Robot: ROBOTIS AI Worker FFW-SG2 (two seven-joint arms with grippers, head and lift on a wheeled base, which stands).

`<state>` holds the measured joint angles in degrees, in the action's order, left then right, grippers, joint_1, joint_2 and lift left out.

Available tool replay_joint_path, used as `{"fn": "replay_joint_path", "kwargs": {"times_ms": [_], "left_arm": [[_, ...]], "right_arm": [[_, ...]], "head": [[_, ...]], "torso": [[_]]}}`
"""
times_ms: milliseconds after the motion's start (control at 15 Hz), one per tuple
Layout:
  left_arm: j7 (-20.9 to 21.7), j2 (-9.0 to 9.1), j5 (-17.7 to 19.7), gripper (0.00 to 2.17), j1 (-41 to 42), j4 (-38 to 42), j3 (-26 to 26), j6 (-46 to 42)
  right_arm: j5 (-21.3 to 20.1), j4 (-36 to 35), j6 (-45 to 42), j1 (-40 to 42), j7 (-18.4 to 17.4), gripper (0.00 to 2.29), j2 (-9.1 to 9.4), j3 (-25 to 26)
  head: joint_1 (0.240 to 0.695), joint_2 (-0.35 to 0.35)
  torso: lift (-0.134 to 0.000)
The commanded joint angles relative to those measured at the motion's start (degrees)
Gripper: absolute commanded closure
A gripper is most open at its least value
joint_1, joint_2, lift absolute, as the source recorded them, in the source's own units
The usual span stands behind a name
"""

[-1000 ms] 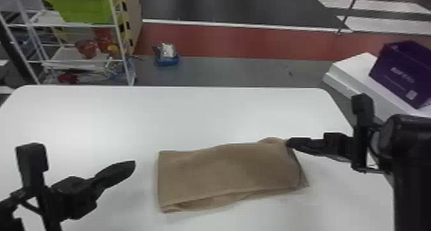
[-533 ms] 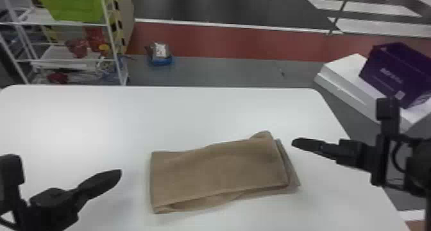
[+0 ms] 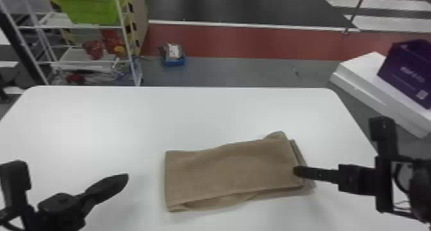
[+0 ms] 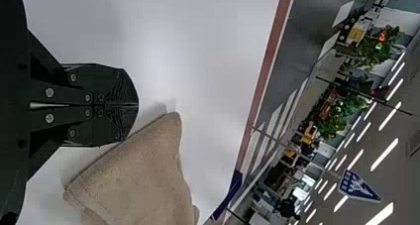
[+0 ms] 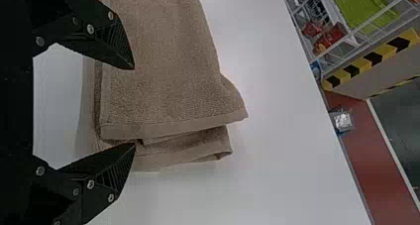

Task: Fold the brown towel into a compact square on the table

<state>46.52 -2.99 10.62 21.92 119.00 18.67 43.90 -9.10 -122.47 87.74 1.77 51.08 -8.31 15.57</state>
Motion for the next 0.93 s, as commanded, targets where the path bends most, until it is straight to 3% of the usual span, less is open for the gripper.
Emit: {"fn": "replay_joint_path", "kwargs": {"times_ms": [0,267,600,867], "left_arm": [[0.33,0.09,0.10,2.14,0.05,-0.08,0.14,0.00],[0.33,0.09,0.10,2.14,0.23,-0.35,0.23,0.00],[0.15,0.17,0.10,2.14,0.05,-0.35,0.40,0.00],[0.06,0.17,0.02,2.14,0.05,-0.35,0.49,0.00]], "right_arm": [[-2.23,1.79,-4.81,0.78,-0.72,0.40,0.48,-2.13],[-4.17,2.85,-6.74,0.60,-0.81,0.41,0.40,-3.44],[-4.78,4.52,-4.81,-1.24,0.42,0.93,-0.04,-4.50],[-5.48,5.40,-2.00,-2.56,1.57,0.94,-0.22,-5.90]], "head": [[0.695,-0.070],[0.695,-0.061],[0.695,-0.056],[0.695,-0.047]], "torso": [[-0.124],[-0.124],[-0.124],[-0.124]]}}
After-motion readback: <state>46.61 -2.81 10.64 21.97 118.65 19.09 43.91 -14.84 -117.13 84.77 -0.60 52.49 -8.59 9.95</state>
